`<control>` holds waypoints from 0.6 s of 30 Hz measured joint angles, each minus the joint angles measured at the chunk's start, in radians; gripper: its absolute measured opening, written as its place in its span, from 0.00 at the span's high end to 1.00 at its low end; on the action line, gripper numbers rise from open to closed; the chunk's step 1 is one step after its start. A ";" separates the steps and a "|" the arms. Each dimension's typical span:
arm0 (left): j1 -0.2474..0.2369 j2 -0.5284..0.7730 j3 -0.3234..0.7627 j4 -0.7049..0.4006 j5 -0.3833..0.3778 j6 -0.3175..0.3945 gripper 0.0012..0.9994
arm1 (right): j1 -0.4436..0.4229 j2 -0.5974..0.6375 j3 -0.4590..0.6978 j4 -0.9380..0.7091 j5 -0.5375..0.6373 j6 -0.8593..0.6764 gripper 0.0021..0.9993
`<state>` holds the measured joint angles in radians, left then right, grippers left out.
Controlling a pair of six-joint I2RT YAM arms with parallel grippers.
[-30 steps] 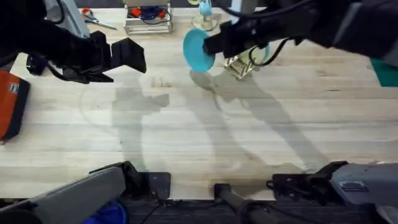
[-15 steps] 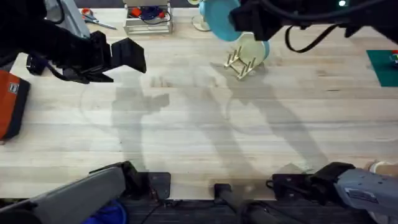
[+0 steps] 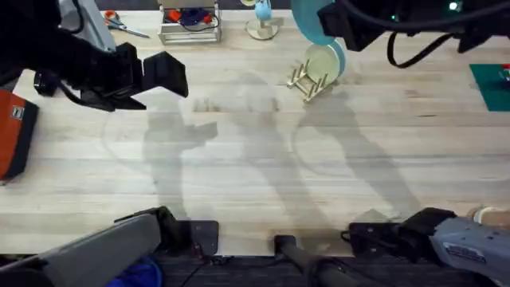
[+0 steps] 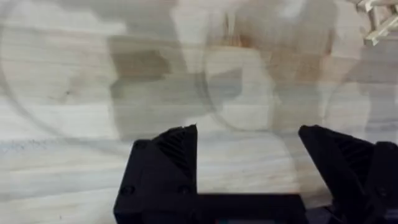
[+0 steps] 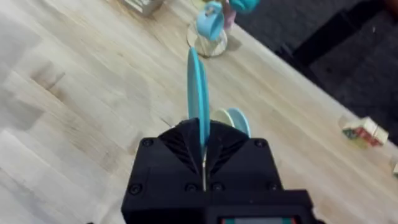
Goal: Pick up the plates from the table one by one and place each into a slot on the dish rack.
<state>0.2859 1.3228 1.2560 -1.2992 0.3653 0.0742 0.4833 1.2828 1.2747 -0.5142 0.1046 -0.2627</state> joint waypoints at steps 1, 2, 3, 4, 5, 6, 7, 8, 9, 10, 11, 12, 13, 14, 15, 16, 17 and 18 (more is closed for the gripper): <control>0.000 0.000 0.000 -0.013 0.000 0.000 0.01 | -0.002 0.000 0.000 -0.006 0.004 0.014 0.97; 0.000 0.000 0.000 -0.025 0.000 0.000 0.00 | -0.002 0.000 0.000 -0.009 0.008 0.027 0.97; 0.000 0.000 0.000 -0.042 0.000 0.000 0.01 | -0.003 0.000 0.000 -0.010 0.009 0.043 0.97; 0.000 0.000 0.000 -0.058 0.000 0.000 0.01 | -0.004 0.000 0.000 -0.010 0.011 0.058 0.97; 0.000 0.000 0.000 -0.075 0.000 0.000 0.01 | -0.005 0.000 0.000 -0.010 0.012 0.072 0.97; 0.000 0.000 0.000 -0.095 0.000 0.000 0.00 | -0.005 0.000 0.000 -0.010 0.013 0.086 0.97; 0.000 0.000 0.000 -0.114 0.000 0.000 0.01 | -0.005 0.000 0.000 -0.010 0.013 0.099 0.97; 0.000 0.000 0.000 -0.132 0.000 0.000 0.01 | -0.005 0.000 0.000 -0.011 0.013 0.107 0.97; 0.000 0.000 0.000 -0.153 0.000 0.000 0.01 | -0.005 0.000 0.000 -0.010 0.013 0.115 0.97; 0.000 0.000 0.000 -0.173 0.000 0.000 0.00 | -0.005 0.000 0.000 -0.010 0.014 0.121 0.97; 0.000 0.000 0.000 -0.191 0.000 0.000 0.01 | -0.005 0.000 0.000 -0.010 0.015 0.126 0.97; 0.000 0.000 0.000 -0.207 0.000 0.000 0.00 | -0.005 0.000 0.000 -0.010 0.015 0.129 0.97; 0.000 0.000 0.000 -0.227 0.000 0.000 0.00 | -0.005 0.000 0.000 -0.010 0.015 0.133 0.97; 0.000 0.000 0.000 -0.246 0.000 0.000 0.01 | -0.005 0.000 0.000 -0.010 0.015 0.137 0.97; 0.000 0.000 0.000 -0.261 0.000 0.000 0.00 | -0.005 0.000 0.000 -0.010 0.015 0.141 0.97; 0.000 0.000 0.000 -0.277 0.000 0.000 0.00 | -0.005 0.000 0.000 -0.011 0.015 0.149 0.97; 0.000 0.000 0.000 -0.292 0.000 0.000 0.00 | -0.005 0.000 0.000 -0.012 0.015 0.157 0.97; 0.000 0.000 0.000 -0.303 0.000 0.000 0.00 | -0.005 0.000 0.000 -0.014 0.015 0.164 0.97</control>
<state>0.2859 1.3228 1.2560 -1.6027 0.3653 0.0742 0.4782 1.2827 1.2747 -0.5285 0.1200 -0.0983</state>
